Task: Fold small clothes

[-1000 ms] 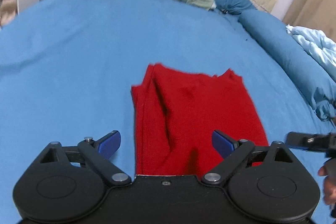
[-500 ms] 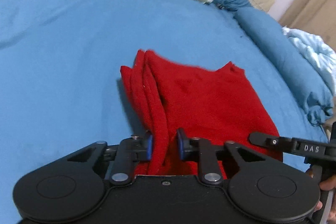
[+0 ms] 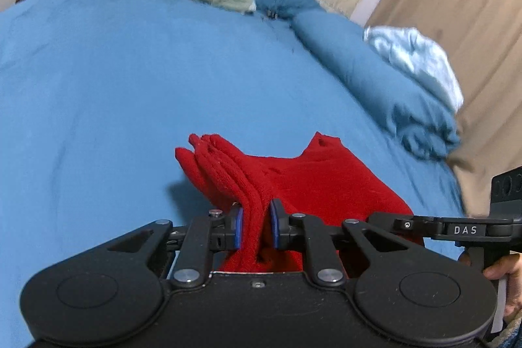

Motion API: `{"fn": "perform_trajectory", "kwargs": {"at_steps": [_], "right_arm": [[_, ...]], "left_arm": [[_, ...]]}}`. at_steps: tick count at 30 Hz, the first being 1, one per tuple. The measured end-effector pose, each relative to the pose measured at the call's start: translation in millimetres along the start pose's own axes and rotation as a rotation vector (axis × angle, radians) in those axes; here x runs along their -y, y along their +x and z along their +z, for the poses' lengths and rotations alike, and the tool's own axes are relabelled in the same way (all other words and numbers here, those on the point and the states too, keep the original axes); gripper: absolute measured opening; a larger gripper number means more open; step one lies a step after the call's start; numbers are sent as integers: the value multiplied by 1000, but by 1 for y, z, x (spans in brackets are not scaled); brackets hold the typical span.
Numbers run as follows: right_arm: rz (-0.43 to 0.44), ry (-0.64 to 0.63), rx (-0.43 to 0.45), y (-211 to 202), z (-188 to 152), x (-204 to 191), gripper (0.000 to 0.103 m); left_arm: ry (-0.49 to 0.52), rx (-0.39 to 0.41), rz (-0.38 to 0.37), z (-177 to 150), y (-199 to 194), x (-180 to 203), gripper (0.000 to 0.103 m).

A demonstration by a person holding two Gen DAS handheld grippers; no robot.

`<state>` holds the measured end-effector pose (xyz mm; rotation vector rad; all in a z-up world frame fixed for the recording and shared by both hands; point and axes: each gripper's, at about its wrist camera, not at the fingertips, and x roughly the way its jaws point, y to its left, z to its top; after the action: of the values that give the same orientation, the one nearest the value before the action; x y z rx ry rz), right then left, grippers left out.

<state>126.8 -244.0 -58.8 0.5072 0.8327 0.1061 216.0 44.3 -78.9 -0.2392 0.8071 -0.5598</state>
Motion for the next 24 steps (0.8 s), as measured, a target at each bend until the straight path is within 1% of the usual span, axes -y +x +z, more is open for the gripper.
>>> {"fn": "perform_trajectory", "kwargs": {"at_steps": [1,2,4,5,7,8,9,10,11,12,13,14,15,16,17,19,20,22,24], "right_arm": [[-19,1,-17,-1,-13,8,37],[-58,2,-37,3,-28,15,37],[-122,7,-59,12,-51,27,40],[-139,20,-44,15,-61,34,41],[-116,84,-5,12,-69,42,42],[-109,110,1,11,-68,45,42],[-111,111,4,10,-68,44,42],[-121,95,3,9,-67,40,46],[-135,71,-1,9,-66,35,48],[-154,51,-4,7,-65,31,52],[-169,33,-4,3,-65,28,65],[-179,17,-3,-1,-64,24,73],[-186,5,13,-10,-64,22,85],[-192,-6,38,-19,-65,20,94],[-203,-20,64,-26,-64,18,96],[-253,-50,103,-41,-66,12,97],[-284,-62,107,-45,-67,11,97],[-338,-79,97,-45,-71,10,97],[-368,-92,65,-40,-79,13,97]], "left_arm": [[4,-12,24,-11,3,2,10],[10,-29,56,-21,10,4,8],[29,-46,123,-41,18,8,7],[36,-53,150,-46,21,8,7],[27,-65,182,-49,23,0,7],[17,-67,186,-48,24,0,8],[8,-68,186,-46,22,-3,8],[6,-67,186,-45,19,-3,8],[8,-63,186,-43,15,-2,9],[12,-60,188,-42,14,2,9],[20,-54,196,-39,9,6,15],[33,-49,202,-37,4,8,31],[52,-36,207,-36,-3,12,41],[73,-18,213,-36,-9,18,58],[97,-4,218,-36,-15,24,64],[148,-4,224,-37,-16,41,65],[166,-14,228,-38,-12,45,66],[182,-47,244,-45,0,47,66],[161,-91,261,-56,13,40,66]]}}
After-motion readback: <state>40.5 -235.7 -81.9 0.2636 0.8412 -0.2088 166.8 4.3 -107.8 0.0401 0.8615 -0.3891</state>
